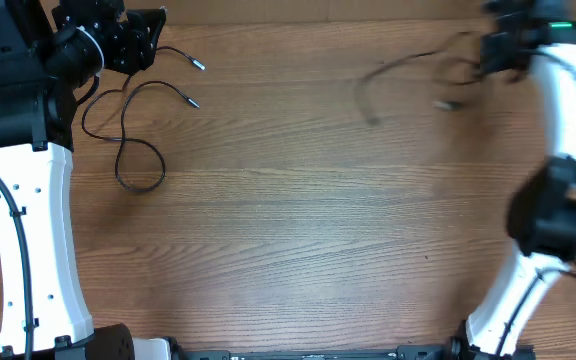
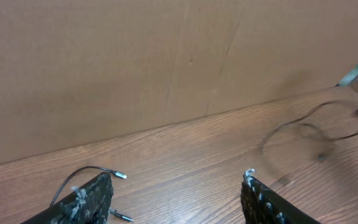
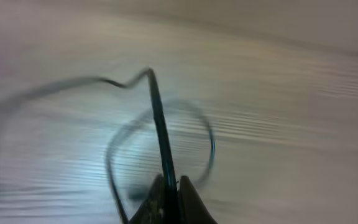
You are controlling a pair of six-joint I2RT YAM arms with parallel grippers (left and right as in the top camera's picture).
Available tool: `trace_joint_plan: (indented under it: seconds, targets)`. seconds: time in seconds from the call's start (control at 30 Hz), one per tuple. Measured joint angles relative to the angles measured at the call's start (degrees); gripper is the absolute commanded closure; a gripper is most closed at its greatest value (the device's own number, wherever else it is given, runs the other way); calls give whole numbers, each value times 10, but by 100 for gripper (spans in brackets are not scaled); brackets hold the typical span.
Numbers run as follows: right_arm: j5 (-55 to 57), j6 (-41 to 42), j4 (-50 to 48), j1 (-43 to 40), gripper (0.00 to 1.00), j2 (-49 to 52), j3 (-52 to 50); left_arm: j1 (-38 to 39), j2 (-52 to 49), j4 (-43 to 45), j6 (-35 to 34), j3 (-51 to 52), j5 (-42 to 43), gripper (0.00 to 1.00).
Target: Untangle cables
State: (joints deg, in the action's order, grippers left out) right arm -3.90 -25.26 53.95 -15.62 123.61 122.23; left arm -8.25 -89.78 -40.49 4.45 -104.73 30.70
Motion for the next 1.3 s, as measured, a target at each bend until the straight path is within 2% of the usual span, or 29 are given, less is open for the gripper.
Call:
trace_joint_plan:
  seconds: [0.17, 0.2, 0.23, 0.27, 0.3, 0.47, 0.67, 0.83, 1.03, 1.3]
  targets:
    - [5, 0, 1, -133, 96, -105, 14, 0, 0, 1, -1, 0, 0, 34]
    - [7, 0, 1, -165, 93, -125, 17, 0, 0, 0, -1, 0, 0, 34]
    - [8, 2, 1, -193, 84, -142, 18, 0, 0, 0, -1, 0, 0, 34]
    - [8, 6, 1, -222, 48, -157, 20, 0, 0, 0, -2, 0, 0, 34]
    - [5, 7, 1, -249, 0, -170, 22, 0, 0, 0, -3, 0, 0, 34]
    - [-89, 6, 32, -341, 0, -202, 26, 0, 0, 1, -10, 0, 0, 35]
    - [-278, 6, 45, -326, 0, -199, 26, 0, 0, -10, -12, 0, 2, 35]
    - [-352, -11, 58, -263, 0, -199, 26, -12, 0, -63, 11, 0, 3, 47]
    - [-370, -48, 65, -150, 7, -199, 26, -83, 25, -70, 40, 0, 14, 47]
    - [-375, -62, 56, -2, 6, -199, 26, -210, 101, -78, 49, 0, 35, 49]
